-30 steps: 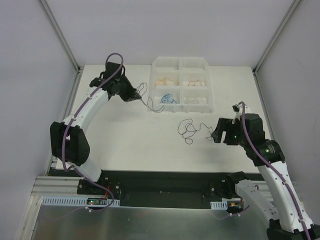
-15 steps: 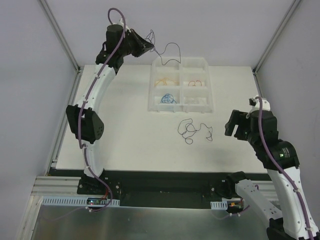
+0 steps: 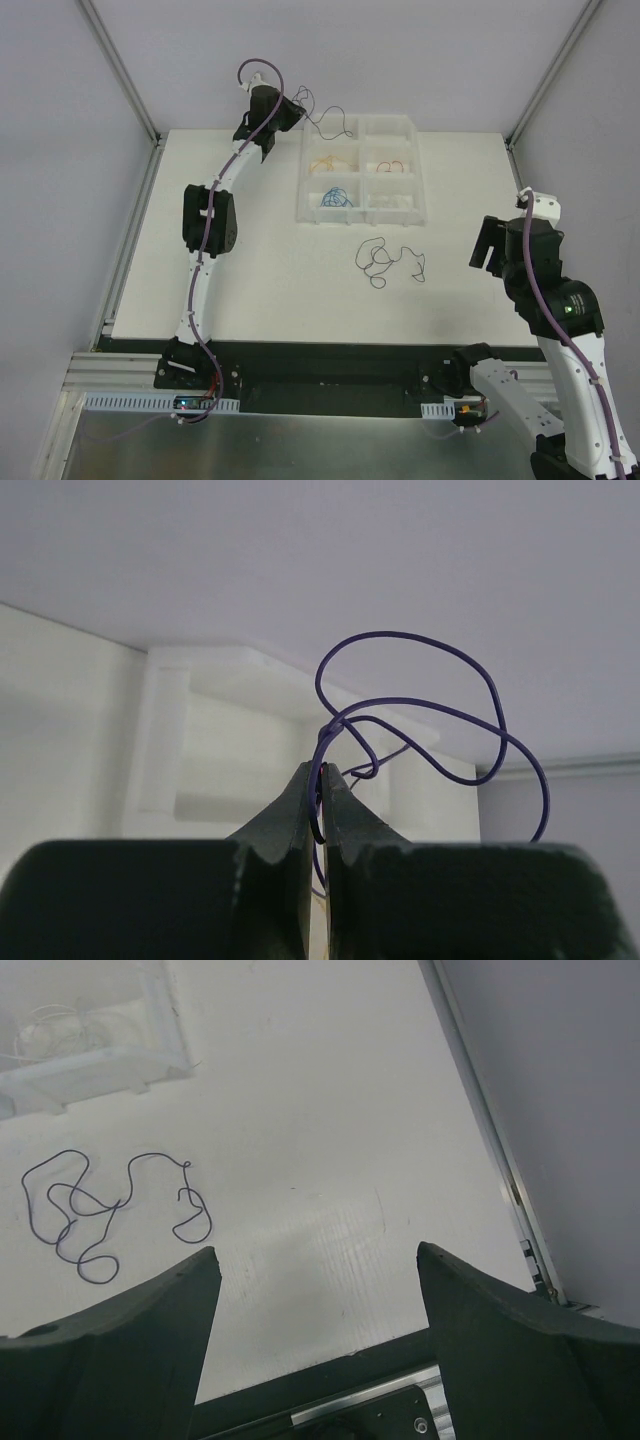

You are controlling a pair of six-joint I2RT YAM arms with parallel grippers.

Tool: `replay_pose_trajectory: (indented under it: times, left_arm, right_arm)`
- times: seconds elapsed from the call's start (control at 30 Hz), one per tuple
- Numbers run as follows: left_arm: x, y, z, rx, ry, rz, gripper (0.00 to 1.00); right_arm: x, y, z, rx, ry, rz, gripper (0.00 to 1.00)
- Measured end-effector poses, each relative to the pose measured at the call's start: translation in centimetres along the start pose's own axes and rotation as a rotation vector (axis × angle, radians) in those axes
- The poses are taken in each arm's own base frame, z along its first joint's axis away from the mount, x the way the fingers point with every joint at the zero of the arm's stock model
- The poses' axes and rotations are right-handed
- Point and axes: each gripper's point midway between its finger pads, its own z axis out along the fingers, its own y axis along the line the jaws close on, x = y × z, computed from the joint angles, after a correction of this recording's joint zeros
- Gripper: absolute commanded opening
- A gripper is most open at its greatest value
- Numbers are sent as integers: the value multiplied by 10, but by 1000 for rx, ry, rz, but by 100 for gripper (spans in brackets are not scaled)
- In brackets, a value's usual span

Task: Untangle the cables

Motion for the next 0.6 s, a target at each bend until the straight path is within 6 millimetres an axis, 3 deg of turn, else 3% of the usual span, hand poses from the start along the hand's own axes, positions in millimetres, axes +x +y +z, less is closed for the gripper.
replay_pose_trajectory:
  times: [0.27,0.43,0.6]
  left_arm:
    - [-25,6,31,35,-174,26,0]
    - [-11,9,37,27,-172,152,0]
    - [20,3,44,49,-131,313,0]
  right_arm:
    - [-4,-8,20,96,86,-68,82]
    - [0,-10,35,119,150,-85,82]
    - [-1,-6,37,86,169,-80,82]
